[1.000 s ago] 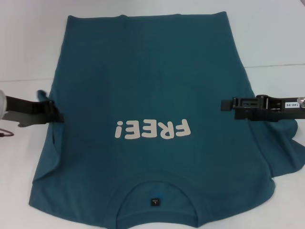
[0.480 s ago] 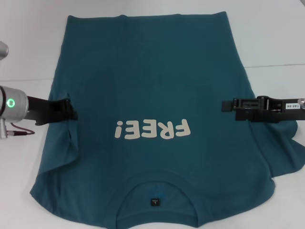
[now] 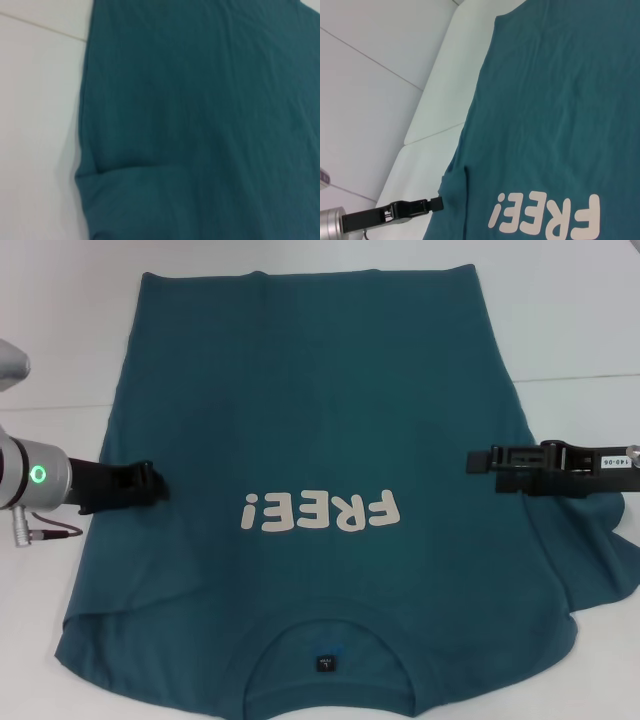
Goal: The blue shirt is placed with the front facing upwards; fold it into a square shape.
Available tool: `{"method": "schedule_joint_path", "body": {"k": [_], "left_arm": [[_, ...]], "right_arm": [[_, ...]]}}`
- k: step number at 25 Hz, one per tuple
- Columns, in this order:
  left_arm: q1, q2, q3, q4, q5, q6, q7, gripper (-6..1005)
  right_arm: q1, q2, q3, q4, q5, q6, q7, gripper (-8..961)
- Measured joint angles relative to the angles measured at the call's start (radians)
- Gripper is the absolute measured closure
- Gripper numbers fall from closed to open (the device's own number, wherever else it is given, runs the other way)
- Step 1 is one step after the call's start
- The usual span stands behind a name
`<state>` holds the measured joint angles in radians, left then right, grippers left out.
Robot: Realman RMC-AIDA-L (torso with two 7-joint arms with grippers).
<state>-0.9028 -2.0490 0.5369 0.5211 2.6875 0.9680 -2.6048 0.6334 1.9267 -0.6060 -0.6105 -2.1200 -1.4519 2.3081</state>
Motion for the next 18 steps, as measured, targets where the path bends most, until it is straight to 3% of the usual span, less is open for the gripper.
{"method": "schedule_joint_path", "body": {"k": [11,14,18], "left_arm": [[0.016,-0.003,0.006,0.025,-0.031,0.035,0.005,588],[0.053,-0.007,0.005,0.082,-0.085,0.046,0.005,495],[0.128,-0.011,0.012,0.184,-0.204,0.126,0.035,459]], "right_arm": [[0.000,-0.002,0.000,0.000,-0.002,0.001,0.009,32],[0.000,-0.004,0.000,0.000,-0.004,0.001,0.010,32],[-0.001,-0.005,0.000,0.000,-0.003,0.003,0.006,32]]}}
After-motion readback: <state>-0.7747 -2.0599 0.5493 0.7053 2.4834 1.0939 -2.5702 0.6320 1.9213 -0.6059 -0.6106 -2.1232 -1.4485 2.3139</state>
